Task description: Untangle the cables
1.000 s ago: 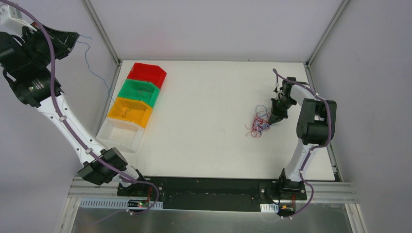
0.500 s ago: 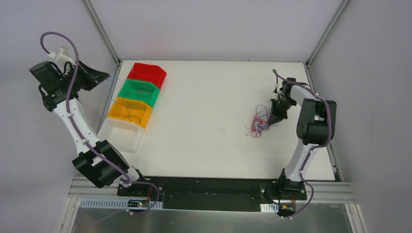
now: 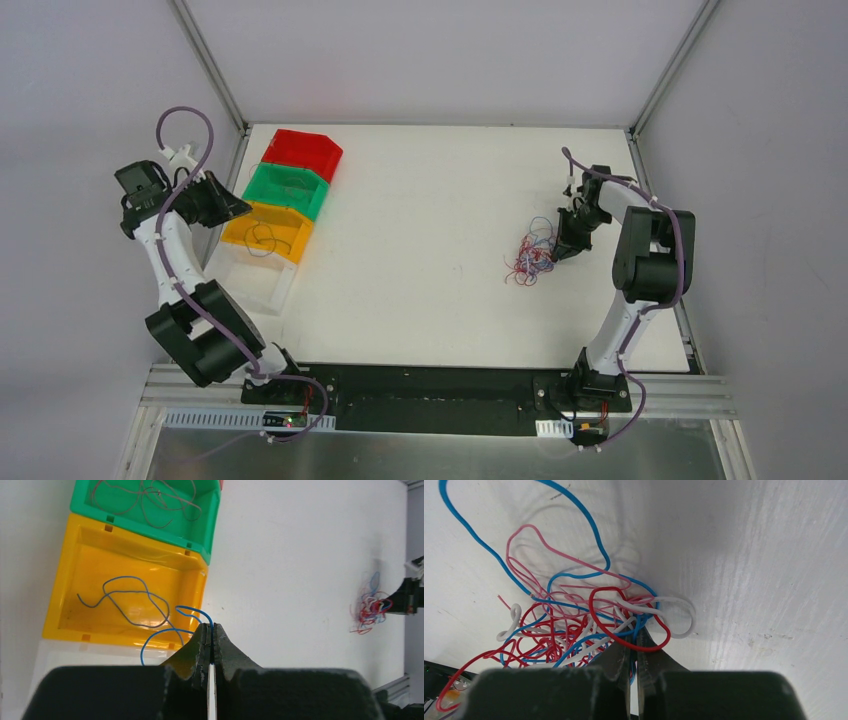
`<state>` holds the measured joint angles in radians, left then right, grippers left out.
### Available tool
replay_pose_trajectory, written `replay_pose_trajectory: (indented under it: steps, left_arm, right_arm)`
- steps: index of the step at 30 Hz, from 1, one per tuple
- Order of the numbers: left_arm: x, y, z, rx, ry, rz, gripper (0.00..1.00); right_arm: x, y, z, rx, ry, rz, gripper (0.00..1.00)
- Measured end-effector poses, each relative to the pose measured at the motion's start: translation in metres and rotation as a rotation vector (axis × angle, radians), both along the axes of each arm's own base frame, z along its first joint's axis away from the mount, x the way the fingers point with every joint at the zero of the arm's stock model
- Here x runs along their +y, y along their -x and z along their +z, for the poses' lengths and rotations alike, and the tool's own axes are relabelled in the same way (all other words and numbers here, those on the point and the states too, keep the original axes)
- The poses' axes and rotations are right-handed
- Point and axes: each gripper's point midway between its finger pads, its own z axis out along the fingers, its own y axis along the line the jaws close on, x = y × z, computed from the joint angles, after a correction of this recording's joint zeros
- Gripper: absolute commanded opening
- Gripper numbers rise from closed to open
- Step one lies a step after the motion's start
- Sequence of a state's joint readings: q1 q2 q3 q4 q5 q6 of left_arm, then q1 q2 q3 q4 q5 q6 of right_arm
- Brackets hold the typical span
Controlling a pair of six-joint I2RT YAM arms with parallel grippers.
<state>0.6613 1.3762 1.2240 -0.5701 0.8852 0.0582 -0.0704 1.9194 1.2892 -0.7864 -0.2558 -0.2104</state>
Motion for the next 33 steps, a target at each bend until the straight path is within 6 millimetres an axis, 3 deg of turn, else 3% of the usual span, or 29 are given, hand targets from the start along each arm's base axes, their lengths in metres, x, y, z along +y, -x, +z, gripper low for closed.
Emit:
replay_pose_trajectory:
  steps: [10, 13, 16, 20, 26, 30, 33]
  left_arm:
    - [0.0, -0.018, -0.093, 0.23, -0.105, -0.099, 0.01]
    - [0.009, -0.019, -0.111, 0.272, -0.128, -0.093, 0.36]
    - [0.014, -0.02, -0.118, 0.29, -0.143, -0.085, 0.56]
    - [0.019, -0.023, -0.108, 0.276, -0.173, -0.082, 0.62]
    - [0.03, -0.022, -0.06, 0.203, -0.265, -0.084, 0.69]
    - [0.036, -0.008, -0.031, 0.18, -0.342, -0.109, 0.72]
    - [0.016, 0.002, -0.021, 0.168, -0.36, -0.197, 0.73]
  right_arm:
    - [0.001, 0.001, 0.0, -0.003, -0.006, -0.001, 0.0]
    - [0.001, 0.001, 0.0, -0.003, -0.007, -0.001, 0.0]
    - [0.001, 0.001, 0.0, -0.003, -0.007, -0.004, 0.0]
    - [0.001, 0.001, 0.0, -0.006, -0.007, -0.007, 0.0]
    - [0.002, 0.001, 0.0, -0.006, -0.008, -0.007, 0.0]
    - [0.004, 0.003, 0.0, -0.002, -0.022, -0.01, 0.0]
    - [0.012, 0.006, 0.002, 0.01, -0.066, -0.013, 0.0]
